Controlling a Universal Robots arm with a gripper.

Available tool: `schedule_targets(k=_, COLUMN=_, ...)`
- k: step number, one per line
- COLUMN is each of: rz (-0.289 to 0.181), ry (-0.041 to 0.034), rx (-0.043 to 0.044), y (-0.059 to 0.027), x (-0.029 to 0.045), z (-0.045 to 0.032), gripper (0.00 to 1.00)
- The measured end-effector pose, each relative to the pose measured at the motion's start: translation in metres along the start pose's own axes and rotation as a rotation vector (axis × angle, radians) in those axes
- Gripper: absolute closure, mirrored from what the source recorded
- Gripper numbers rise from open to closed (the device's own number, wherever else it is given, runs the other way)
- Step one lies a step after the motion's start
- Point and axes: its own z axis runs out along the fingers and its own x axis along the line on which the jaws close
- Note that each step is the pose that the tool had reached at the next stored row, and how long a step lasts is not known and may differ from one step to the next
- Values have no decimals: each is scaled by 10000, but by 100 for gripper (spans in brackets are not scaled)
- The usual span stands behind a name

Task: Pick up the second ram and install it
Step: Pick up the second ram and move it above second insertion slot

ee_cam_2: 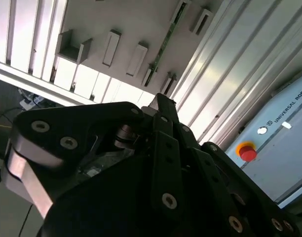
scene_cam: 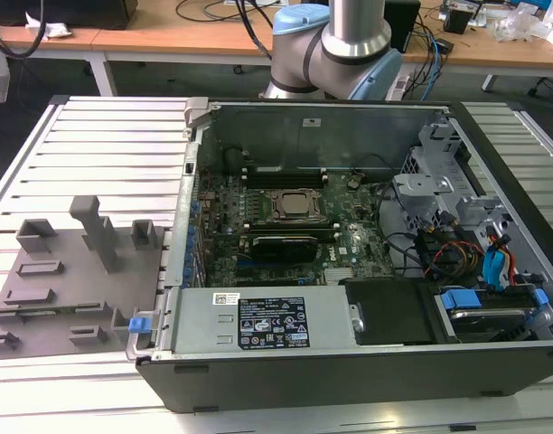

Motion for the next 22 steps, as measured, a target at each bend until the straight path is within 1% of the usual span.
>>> schedule_targets(k=2, rz=415, ry=-18, rx=9, y=0, x=0, z=2, gripper=89)
schedule_targets(k=4, rz=588, ry=-26, rx=12, y=0, x=0, z=2, gripper=89)
schedule_targets(k=5, rz=801, ry=-35, rx=17, y=0, x=0, z=4, gripper=89)
schedule_targets(k=6, rz=907, ry=-40, rx=18, y=0, x=0, z=4, gripper=89)
schedule_targets(k=7, rz=915, ry=-40, rx=18, y=0, x=0, z=3, gripper=89)
schedule_targets(k=13, rz=917, ry=-43, rx=18, y=0, x=0, z=4, gripper=89)
schedule_targets(k=14, rz=917, ry=-44, rx=19, y=0, x=0, z=4, gripper=83)
schedule_targets(k=15, rz=917, ry=-45, rx=19, y=0, x=0, z=4, gripper=70)
schedule_targets(k=16, rz=917, ry=-46, rx=18, y=0, x=0, z=4, gripper=64)
schedule_targets(k=18, rz=892, ry=-44, rx=17, y=0, x=0, z=4, gripper=64)
schedule_targets(k=19, rz=644, ry=-30, rx=13, y=0, x=1, z=5, gripper=64)
schedule_targets(k=20, rz=222, ry=-12, rx=4, y=-1, x=1, z=6, gripper=64)
schedule_targets(k=21, rz=176, ry=-10, rx=3, y=0, x=0, z=6, gripper=64)
schedule_targets(k=22, rz=175, ry=-10, rx=4, y=-1, x=1, z=29, gripper=64)
